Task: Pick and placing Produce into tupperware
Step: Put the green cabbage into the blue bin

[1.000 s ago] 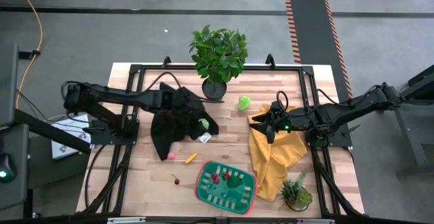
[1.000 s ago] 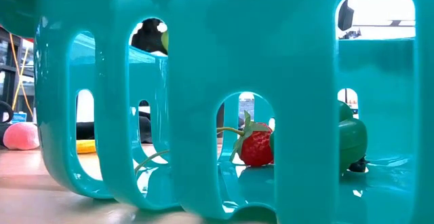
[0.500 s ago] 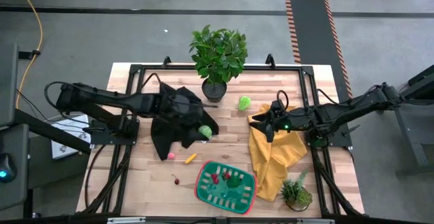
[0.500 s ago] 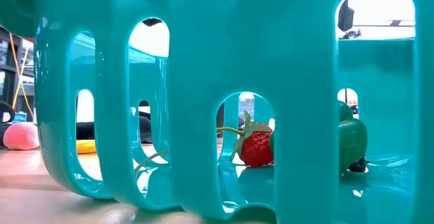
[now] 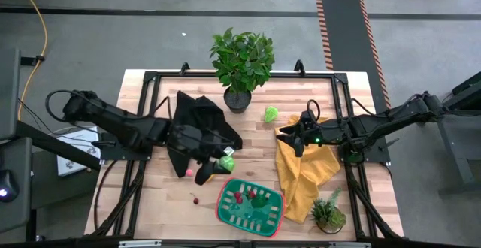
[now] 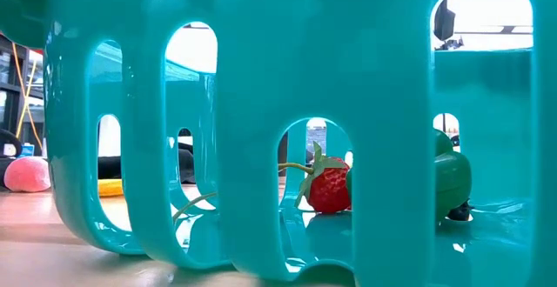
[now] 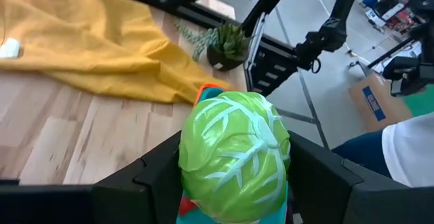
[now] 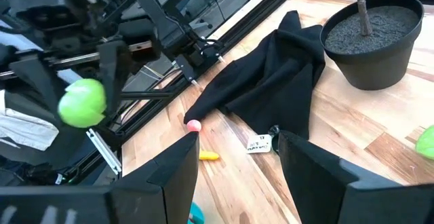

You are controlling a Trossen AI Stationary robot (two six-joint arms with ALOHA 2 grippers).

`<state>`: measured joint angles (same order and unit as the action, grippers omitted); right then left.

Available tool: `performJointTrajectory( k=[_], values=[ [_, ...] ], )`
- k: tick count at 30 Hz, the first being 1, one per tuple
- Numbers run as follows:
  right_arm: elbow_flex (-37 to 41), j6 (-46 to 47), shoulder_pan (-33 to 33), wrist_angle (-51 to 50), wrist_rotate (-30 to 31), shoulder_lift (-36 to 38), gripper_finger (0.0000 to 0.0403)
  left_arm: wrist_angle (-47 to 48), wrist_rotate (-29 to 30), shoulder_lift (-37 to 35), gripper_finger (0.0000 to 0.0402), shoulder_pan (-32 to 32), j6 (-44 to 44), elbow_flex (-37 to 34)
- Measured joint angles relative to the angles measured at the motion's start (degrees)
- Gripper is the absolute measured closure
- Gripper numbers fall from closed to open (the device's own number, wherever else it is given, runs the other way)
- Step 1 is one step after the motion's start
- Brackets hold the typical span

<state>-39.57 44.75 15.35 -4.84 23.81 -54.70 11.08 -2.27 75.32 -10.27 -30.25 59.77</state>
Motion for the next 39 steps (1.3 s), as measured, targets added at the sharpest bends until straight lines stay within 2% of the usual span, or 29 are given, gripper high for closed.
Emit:
performJointTrajectory(
  k=[6,12,18,24,33,39],
  values=[
    [0.00,-0.20,0.00,0.00,-0.37,0.00,0.0210,-1.56,5.49,0.19,0.0189,-2.49,0.85,1.36],
    [0.00,-0.20,0.00,0.00,-1.13,0.00,0.0210,1.80,8.38,3.42,0.0188,-3.73,5.34,8.55],
    [0.00,-0.22,0.00,0.10,-2.66,0.01,0.0210,13.09,8.36,8.77,0.0188,-3.73,10.53,18.45],
    [0.00,-0.97,0.00,-0.11,-3.47,0.00,0.0210,18.40,7.08,14.66,0.0188,-3.87,13.96,25.80],
    [0.00,-1.30,0.02,-0.66,-6.27,0.01,0.0210,22.98,6.82,21.05,0.0188,-7.01,16.76,30.00],
    [0.00,-1.75,0.02,-1.40,-6.80,0.02,0.0210,22.06,5.73,24.74,0.0188,-8.67,16.53,30.64]
  ],
)
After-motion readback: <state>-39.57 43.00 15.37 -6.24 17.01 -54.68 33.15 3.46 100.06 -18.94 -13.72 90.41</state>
